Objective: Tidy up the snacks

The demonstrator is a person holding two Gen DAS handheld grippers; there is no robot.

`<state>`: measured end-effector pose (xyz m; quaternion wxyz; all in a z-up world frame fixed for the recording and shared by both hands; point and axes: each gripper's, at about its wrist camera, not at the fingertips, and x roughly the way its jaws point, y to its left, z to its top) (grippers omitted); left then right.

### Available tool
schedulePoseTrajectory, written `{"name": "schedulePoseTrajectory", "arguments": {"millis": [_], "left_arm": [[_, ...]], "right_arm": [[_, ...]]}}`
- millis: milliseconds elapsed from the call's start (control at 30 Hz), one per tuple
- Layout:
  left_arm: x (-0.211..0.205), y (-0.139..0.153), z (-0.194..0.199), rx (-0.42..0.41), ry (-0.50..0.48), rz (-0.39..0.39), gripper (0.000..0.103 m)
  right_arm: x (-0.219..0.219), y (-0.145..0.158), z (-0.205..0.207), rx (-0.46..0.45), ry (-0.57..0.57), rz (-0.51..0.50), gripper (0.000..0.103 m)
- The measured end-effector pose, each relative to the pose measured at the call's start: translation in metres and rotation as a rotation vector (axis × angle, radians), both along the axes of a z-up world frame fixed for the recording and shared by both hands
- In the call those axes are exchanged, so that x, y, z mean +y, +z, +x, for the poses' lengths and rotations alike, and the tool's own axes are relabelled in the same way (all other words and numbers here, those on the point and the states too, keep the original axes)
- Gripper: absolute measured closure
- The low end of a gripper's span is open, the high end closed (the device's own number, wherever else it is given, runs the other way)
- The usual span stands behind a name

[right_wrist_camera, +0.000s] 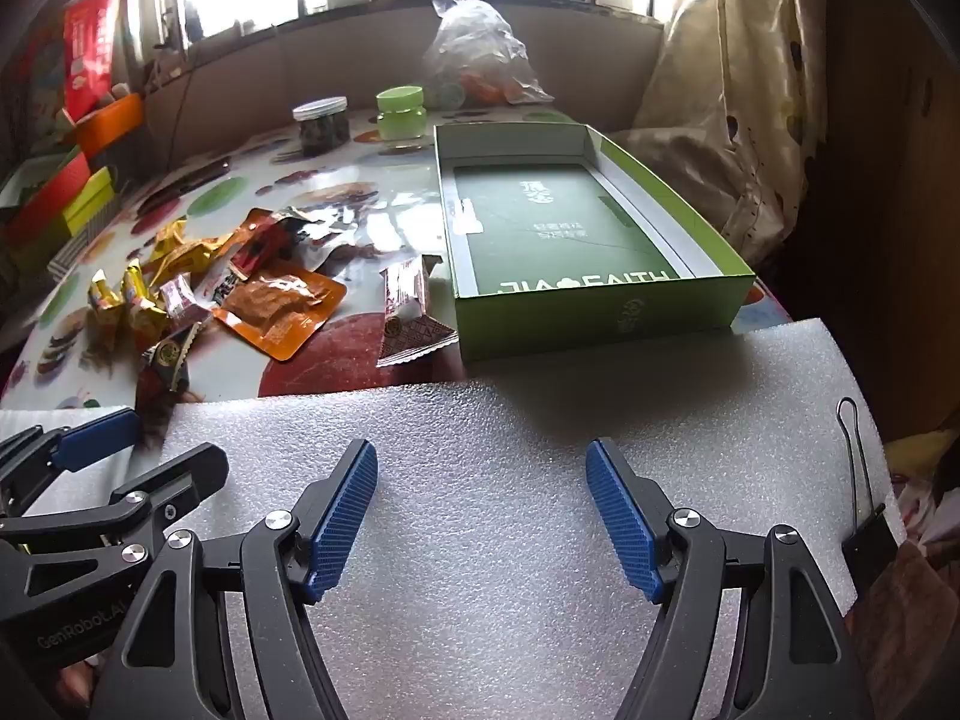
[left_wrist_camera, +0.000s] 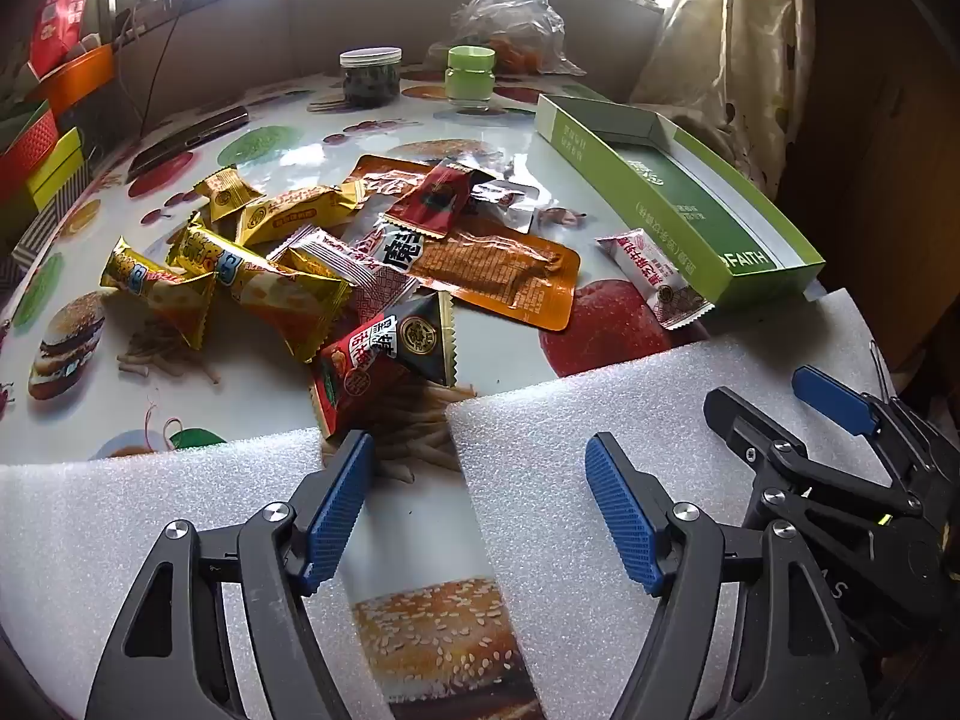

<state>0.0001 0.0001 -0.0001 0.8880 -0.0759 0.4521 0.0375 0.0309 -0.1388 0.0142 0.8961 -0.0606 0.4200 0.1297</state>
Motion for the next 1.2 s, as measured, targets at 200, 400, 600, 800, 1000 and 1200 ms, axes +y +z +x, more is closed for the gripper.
{"name": "schedulePoseTrajectory", "arguments": {"millis": [200,400,600,800,1000,1200], "left_arm": [[-0.0003,0.0001,0.0003,-0.001,-0.001,0.005,0.030],[-0.0008,0.0001,0.0002,-0.005,0.000,0.007,0.030],[-0.0008,0.0000,0.0002,-0.007,-0.001,0.005,0.030],[-0.0011,0.0001,0.0006,-0.009,0.000,0.008,0.030],[-0.0008,0.0039,-0.0013,-0.016,-0.003,0.010,0.030],[0.0000,0.0028,-0.0023,-0.024,-0.005,0.014,0.030]], "right_arm": [[-0.0005,0.0003,-0.0005,-0.001,0.000,0.000,0.030],[-0.0006,0.0005,-0.0010,-0.006,0.000,0.001,0.030],[-0.0008,0.0004,-0.0014,-0.010,-0.001,0.002,0.030],[-0.0008,0.0008,-0.0017,-0.012,0.000,0.003,0.030],[-0.0012,0.0014,-0.0023,-0.014,-0.001,0.004,0.030],[-0.0006,0.0016,-0.0025,-0.017,0.001,0.004,0.030]]}}
